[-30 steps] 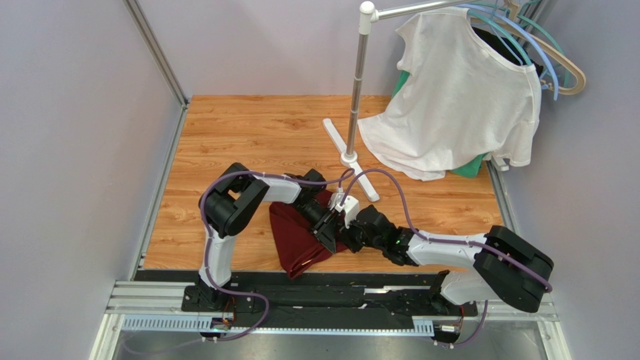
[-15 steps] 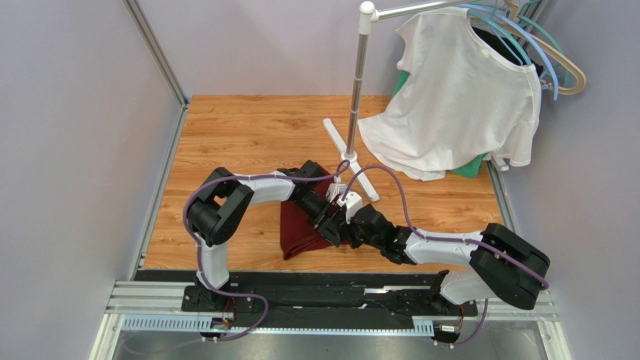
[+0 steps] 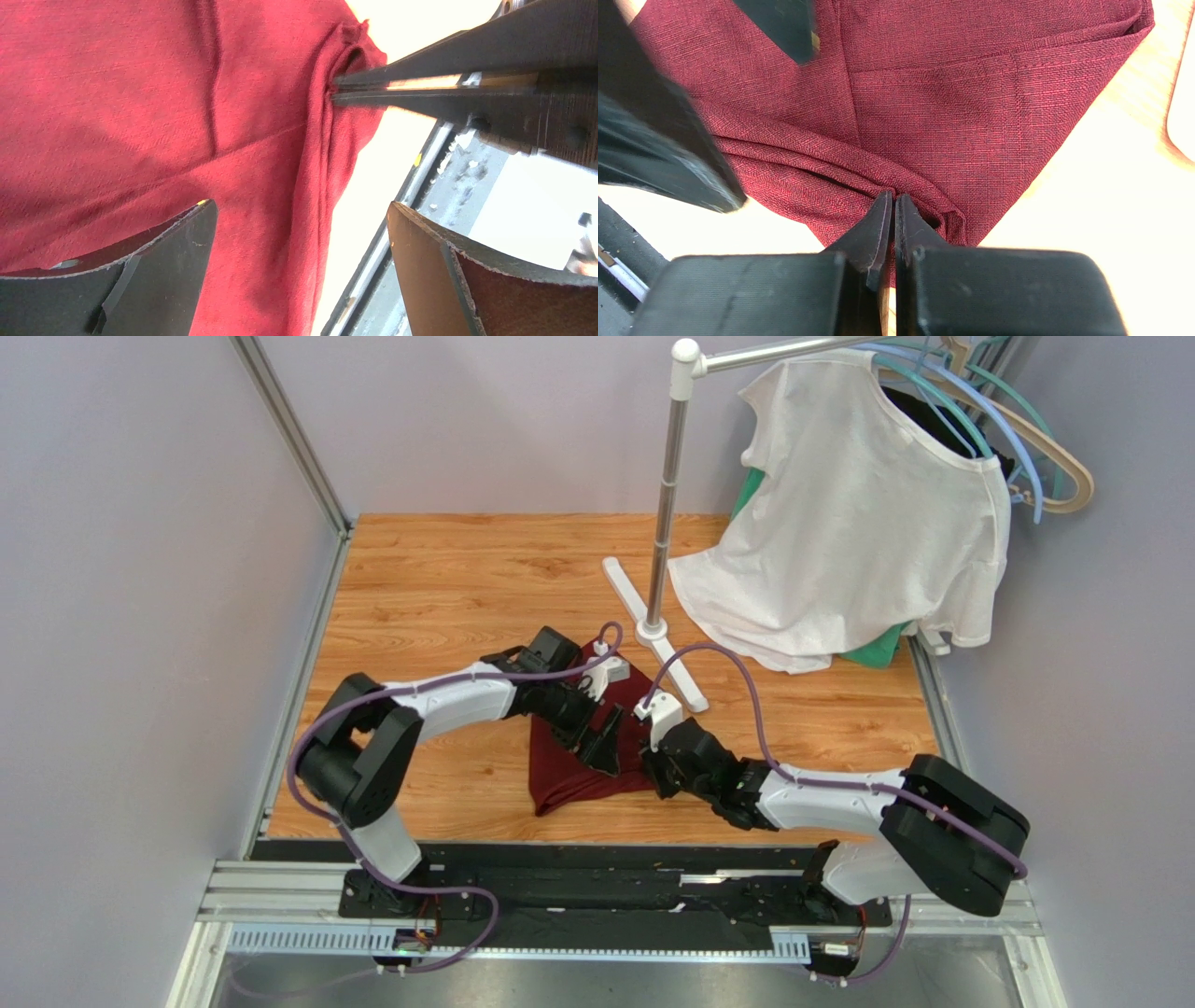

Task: Fold the napkin, place the utensils inside, and roll it up
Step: Roll the napkin at the center of the board.

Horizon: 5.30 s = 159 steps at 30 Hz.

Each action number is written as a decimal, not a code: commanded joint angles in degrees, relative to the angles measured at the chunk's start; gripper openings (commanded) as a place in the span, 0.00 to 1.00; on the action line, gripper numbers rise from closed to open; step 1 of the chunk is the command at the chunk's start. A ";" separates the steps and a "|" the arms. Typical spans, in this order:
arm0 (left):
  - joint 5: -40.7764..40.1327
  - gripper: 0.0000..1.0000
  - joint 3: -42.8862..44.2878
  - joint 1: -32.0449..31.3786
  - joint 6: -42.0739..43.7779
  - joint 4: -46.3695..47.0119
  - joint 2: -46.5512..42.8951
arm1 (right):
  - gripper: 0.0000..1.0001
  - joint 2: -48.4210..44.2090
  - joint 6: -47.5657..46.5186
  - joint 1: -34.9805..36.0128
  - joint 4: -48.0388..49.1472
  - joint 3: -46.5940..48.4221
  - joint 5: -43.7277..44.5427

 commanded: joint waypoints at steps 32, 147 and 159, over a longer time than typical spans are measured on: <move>-46.21 0.74 -25.42 -21.87 -10.12 9.79 -34.36 | 0.00 2.77 0.26 -1.52 -7.33 2.34 0.17; -6.40 0.00 -4.41 0.19 -11.17 -7.88 10.03 | 0.49 -4.44 31.37 0.85 -10.06 6.65 -13.72; -6.40 0.00 -4.49 0.19 -11.26 -7.62 9.68 | 0.49 -0.49 31.99 -0.91 -9.01 6.47 -11.52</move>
